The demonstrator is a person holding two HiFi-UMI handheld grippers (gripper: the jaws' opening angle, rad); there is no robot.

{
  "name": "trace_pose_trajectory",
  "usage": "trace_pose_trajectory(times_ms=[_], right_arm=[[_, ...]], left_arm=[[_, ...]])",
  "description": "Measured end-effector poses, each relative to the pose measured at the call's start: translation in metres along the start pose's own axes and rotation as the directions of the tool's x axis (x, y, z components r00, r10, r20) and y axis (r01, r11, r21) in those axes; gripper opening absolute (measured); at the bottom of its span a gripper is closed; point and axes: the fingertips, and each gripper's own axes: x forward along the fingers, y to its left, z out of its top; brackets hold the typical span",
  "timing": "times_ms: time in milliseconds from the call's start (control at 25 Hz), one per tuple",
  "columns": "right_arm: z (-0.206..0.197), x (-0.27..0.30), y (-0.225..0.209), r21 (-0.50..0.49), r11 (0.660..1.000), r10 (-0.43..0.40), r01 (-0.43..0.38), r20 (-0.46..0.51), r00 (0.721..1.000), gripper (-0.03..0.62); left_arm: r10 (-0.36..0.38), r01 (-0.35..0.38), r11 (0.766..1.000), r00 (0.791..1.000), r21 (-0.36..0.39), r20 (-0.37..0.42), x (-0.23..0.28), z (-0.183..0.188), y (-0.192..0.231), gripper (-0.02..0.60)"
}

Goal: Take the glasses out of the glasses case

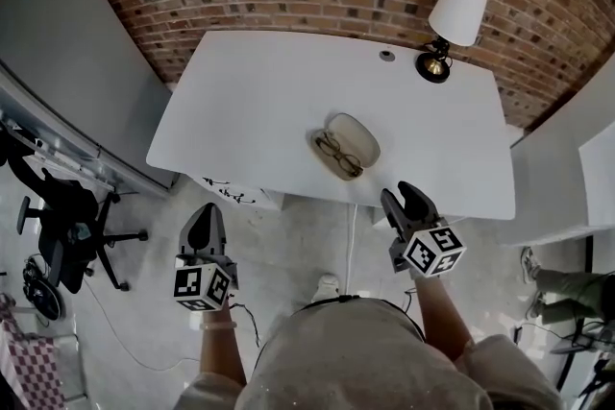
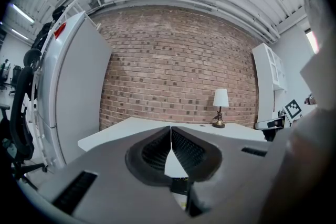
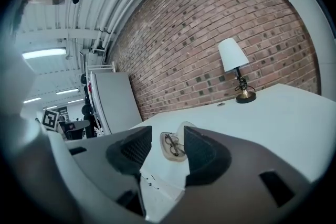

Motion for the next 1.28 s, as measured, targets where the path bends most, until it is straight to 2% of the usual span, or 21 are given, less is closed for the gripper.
trace_pose_trajectory(times_ms=[360, 640, 880, 1080, 1280], right_arm=[[-0.007, 0.0, -0.017, 0.014, 1.0, -0.002, 0.002, -0.022, 1.0, 0.198], [-0.014, 0.004, -0.024, 0.044, 0.999, 0.022, -0.02, -0.058, 0.998, 0.189], [-0.027, 0.03, -0.022, 0.012, 0.999, 0.048, -0.047, -0.129, 0.99, 0.186], [-0.033, 0.052, -0.011, -0.023, 0.996, 0.077, -0.083, -0.199, 0.977, 0.186], [-0.034, 0.079, -0.008, -0.064, 0.991, 0.093, -0.114, -0.267, 0.959, 0.178]], left_arm=[[-0.003, 0.003, 1.0, 1.0, 0.007, -0.006, 0.014, 0.002, -0.003, 0.006], [-0.031, 0.034, 0.999, 0.998, 0.042, -0.051, 0.019, -0.004, -0.018, 0.006], [-0.023, 0.026, 0.999, 0.996, 0.044, -0.085, 0.027, -0.022, -0.01, 0.006], [-0.034, 0.036, 0.999, 0.997, 0.028, -0.072, 0.057, -0.019, -0.002, 0.006], [-0.094, 0.097, 0.995, 0.992, 0.031, -0.078, 0.093, -0.014, -0.011, 0.006]])
